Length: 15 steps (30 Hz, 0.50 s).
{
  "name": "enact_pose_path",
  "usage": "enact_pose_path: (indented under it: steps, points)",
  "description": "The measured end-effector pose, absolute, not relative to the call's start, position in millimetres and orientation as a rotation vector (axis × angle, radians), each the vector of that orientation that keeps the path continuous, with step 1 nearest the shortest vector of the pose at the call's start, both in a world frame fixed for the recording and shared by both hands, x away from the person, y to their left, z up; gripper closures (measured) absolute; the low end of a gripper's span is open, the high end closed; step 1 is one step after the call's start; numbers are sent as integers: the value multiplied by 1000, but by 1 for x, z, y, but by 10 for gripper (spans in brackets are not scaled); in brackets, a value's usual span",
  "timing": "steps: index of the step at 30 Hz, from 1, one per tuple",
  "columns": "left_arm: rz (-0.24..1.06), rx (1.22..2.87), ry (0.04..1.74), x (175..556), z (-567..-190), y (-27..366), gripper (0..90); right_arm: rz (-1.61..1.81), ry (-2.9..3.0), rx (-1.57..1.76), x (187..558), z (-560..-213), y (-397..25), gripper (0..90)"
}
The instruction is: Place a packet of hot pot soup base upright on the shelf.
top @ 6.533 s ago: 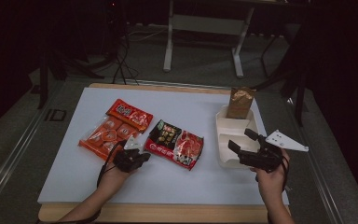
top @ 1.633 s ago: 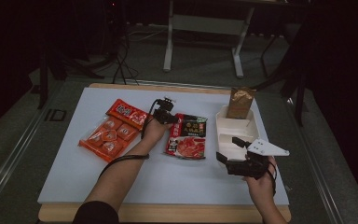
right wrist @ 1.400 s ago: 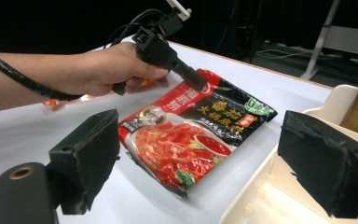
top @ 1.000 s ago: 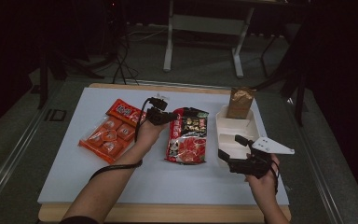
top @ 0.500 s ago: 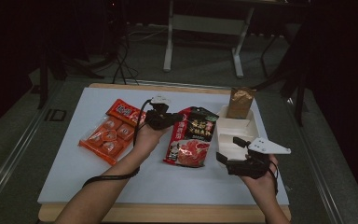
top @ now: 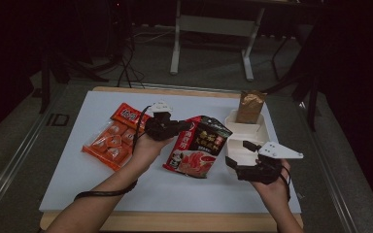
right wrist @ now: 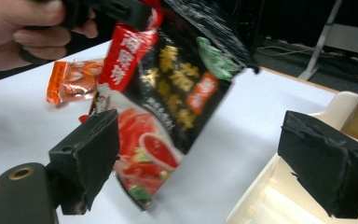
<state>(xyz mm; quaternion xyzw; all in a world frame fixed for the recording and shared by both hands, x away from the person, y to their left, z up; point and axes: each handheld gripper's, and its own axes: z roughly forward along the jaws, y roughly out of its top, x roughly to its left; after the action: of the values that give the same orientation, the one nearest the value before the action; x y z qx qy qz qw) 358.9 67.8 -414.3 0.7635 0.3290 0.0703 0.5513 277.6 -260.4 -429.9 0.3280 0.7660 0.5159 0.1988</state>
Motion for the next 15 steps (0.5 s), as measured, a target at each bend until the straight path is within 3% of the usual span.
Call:
enact_pose_path:
  steps: [8, 10, 13, 14, 15]
  points:
    - [126, 1712, 762, 347, -404, 81, 871, 1493, 2150, 881, 283, -412, -254, 166]
    - [127, 1691, 751, 345, -404, 83, 871, 1516, 2160, 863, 287, -407, -249, 235]
    - [117, 1660, 746, 341, -405, 85, 871, 1528, 2172, 863, 292, -403, -244, 260]
    - [117, 1655, 745, 340, -405, 85, 871, 1548, 2195, 865, 296, -400, -241, 374]
    - [104, 1649, 744, 339, -404, 85, 871, 1548, 2195, 865, 296, -400, -241, 374]
